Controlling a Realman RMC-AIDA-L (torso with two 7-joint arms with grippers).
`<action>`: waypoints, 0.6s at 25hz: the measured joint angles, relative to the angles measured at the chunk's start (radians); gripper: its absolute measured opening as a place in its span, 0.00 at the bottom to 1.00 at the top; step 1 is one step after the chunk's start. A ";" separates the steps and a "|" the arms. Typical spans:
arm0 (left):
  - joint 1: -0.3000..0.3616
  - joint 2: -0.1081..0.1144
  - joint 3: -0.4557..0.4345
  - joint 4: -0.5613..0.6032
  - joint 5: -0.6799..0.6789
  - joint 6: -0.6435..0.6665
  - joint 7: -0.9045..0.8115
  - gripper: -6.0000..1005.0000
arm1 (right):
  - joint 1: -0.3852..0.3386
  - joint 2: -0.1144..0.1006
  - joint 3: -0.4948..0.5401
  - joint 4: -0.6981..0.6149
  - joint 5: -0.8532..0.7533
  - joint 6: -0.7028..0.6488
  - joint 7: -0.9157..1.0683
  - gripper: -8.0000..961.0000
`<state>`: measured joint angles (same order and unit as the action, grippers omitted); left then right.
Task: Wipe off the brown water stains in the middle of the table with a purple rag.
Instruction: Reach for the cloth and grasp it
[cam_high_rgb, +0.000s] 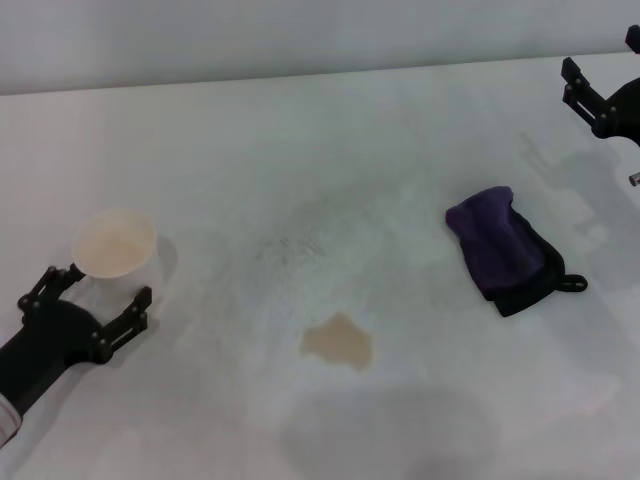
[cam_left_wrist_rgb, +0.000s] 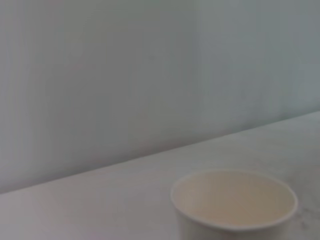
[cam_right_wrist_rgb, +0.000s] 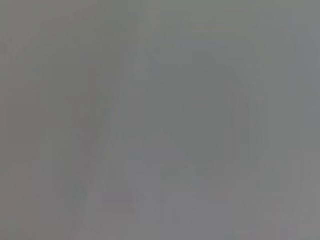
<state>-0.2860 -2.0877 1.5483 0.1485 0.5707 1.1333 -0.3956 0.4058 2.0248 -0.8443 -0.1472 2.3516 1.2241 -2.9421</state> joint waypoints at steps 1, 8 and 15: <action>0.009 0.000 0.000 0.003 -0.001 0.002 0.002 0.86 | 0.000 0.000 -0.003 0.000 0.000 0.002 0.000 0.85; 0.069 -0.002 -0.001 0.011 -0.020 0.028 0.023 0.88 | 0.001 0.000 -0.013 -0.003 0.000 0.021 0.002 0.85; 0.127 -0.003 0.001 0.005 -0.113 0.137 0.109 0.88 | 0.008 0.000 -0.037 -0.007 0.000 0.038 0.003 0.85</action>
<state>-0.1590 -2.0908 1.5496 0.1536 0.4573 1.2708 -0.2870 0.4135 2.0248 -0.8816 -0.1545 2.3515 1.2618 -2.9392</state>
